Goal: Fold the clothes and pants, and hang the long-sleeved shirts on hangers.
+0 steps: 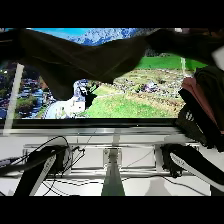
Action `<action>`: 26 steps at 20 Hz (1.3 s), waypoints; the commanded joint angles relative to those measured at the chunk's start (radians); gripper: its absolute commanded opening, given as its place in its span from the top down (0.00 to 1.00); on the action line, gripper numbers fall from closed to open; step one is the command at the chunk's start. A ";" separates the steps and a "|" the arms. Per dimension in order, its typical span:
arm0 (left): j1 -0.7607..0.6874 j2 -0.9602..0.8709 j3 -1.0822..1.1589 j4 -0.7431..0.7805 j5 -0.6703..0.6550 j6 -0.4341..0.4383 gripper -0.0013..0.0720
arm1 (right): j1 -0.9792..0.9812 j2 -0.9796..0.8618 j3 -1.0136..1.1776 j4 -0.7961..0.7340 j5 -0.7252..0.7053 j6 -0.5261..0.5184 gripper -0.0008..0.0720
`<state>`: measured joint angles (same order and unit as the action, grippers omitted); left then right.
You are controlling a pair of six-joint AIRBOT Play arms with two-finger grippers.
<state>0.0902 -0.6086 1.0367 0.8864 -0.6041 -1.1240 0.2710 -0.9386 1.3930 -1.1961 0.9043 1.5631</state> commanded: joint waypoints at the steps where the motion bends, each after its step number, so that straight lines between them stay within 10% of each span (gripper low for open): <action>1: 0.001 0.126 0.000 -0.027 0.001 0.001 0.96 | -0.022 0.179 0.001 -0.031 -0.029 -0.036 0.98; 13: 0.001 0.435 0.000 0.003 0.190 0.000 0.97 | -0.021 0.395 0.001 -0.009 -0.126 -0.035 0.98; 19: -0.001 0.003 0.000 0.004 -0.254 0.002 0.97 | -0.021 0.046 0.000 -0.061 0.090 -0.035 0.98; 26: -0.001 -0.736 0.006 0.002 -0.163 0.145 0.96 | -0.022 -0.484 0.000 -0.100 0.021 -0.035 0.97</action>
<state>0.0898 -1.0840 1.0370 0.8921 -0.8032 -1.0264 0.2497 -1.2312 1.3930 -1.2842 0.9749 1.5272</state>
